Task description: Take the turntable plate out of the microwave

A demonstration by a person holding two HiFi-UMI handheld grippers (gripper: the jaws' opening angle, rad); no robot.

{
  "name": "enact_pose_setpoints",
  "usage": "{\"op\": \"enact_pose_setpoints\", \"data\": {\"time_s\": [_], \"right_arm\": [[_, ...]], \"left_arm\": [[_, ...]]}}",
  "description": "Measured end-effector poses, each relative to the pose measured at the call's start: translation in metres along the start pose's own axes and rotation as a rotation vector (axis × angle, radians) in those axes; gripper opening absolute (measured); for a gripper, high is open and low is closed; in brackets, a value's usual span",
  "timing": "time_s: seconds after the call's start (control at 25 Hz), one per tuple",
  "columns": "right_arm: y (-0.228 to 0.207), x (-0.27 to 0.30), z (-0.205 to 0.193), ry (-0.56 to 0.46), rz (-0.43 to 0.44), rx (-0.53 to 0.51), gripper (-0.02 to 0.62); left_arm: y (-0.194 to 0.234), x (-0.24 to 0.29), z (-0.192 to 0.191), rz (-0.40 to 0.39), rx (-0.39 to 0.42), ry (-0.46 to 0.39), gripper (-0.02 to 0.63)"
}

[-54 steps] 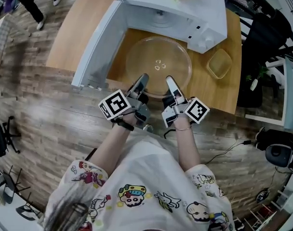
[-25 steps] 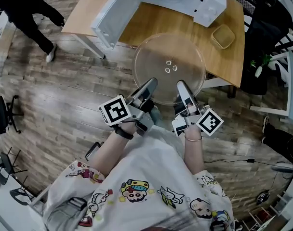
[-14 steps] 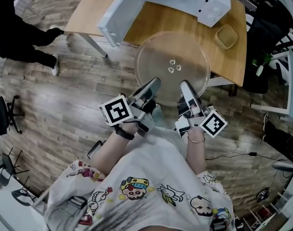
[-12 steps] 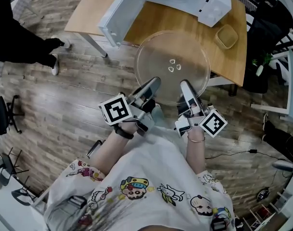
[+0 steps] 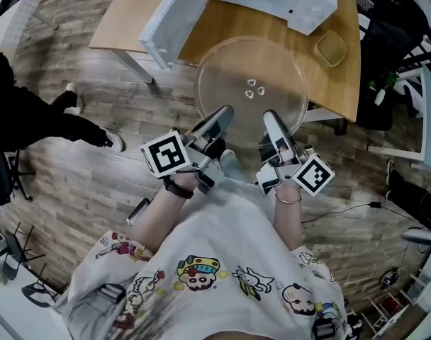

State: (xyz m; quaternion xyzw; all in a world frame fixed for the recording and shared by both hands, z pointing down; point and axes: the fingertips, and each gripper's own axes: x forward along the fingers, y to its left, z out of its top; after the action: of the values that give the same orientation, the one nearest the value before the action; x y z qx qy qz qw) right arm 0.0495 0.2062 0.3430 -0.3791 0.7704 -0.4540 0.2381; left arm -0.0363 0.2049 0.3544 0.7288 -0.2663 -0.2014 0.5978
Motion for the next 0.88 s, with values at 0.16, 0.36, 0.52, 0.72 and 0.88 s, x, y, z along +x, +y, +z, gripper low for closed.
{"op": "enact_pose_setpoints", "data": {"time_s": [0.16,0.36,0.52,0.72,0.88], "right_arm": [[-0.003,0.001,0.002,-0.009,-0.006,0.006,0.094],[-0.006,0.003,0.007,-0.013,-0.004,0.016,0.094],[-0.007,0.004,0.01,-0.011,-0.003,0.017,0.094],[-0.007,0.003,0.014,-0.008,-0.002,0.014,0.094],[-0.009,0.001,0.012,-0.004,0.001,0.021,0.095]], "left_arm": [[-0.001,0.005,0.002,-0.012,0.001,0.006,0.048],[0.0,0.011,0.005,-0.006,0.01,0.013,0.046],[-0.001,0.014,0.005,-0.01,0.003,0.008,0.048],[-0.002,0.017,0.004,-0.008,0.004,0.007,0.046],[-0.002,0.016,0.002,-0.008,0.001,0.0,0.046]]}}
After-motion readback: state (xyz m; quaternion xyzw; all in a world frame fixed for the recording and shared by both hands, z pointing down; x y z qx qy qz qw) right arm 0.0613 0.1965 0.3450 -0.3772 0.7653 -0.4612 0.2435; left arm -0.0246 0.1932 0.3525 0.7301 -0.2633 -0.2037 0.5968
